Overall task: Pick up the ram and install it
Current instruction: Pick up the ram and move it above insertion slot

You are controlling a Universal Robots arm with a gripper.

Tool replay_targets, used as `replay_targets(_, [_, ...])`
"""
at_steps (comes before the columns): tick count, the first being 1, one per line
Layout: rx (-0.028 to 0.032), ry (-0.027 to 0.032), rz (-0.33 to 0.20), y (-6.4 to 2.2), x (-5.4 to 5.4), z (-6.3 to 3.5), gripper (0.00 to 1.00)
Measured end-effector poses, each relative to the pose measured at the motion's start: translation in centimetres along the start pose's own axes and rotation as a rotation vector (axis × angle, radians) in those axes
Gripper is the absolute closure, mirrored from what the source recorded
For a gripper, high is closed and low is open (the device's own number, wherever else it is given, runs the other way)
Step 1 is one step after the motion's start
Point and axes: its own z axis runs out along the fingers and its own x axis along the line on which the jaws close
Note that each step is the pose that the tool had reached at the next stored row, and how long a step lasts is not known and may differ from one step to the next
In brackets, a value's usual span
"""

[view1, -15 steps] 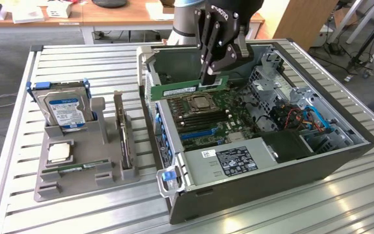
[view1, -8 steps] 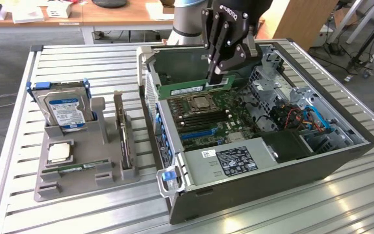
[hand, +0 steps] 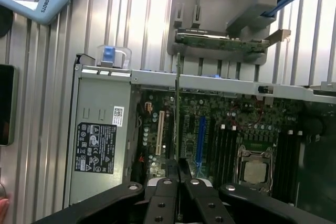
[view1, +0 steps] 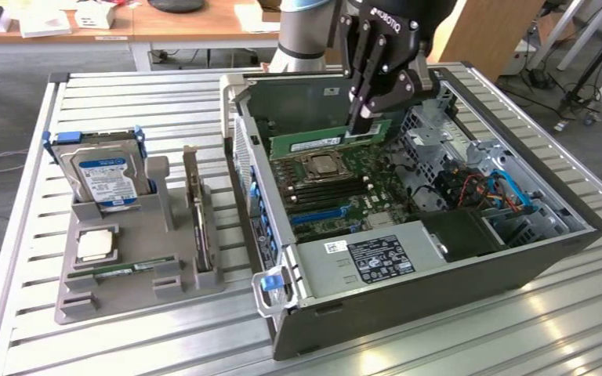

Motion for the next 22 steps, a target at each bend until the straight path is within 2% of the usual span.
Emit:
replay_targets(10, [-0.0001, 0.0001, -0.005, -2.17, 0.2, -0.07, 0.88])
replay_targets(14, [-0.0001, 0.0001, -0.003, -2.26, 0.2, -0.07, 0.88])
replay_targets(22, [0.0006, -0.0018, 0.053, -2.42, -0.1, 0.04, 0.88])
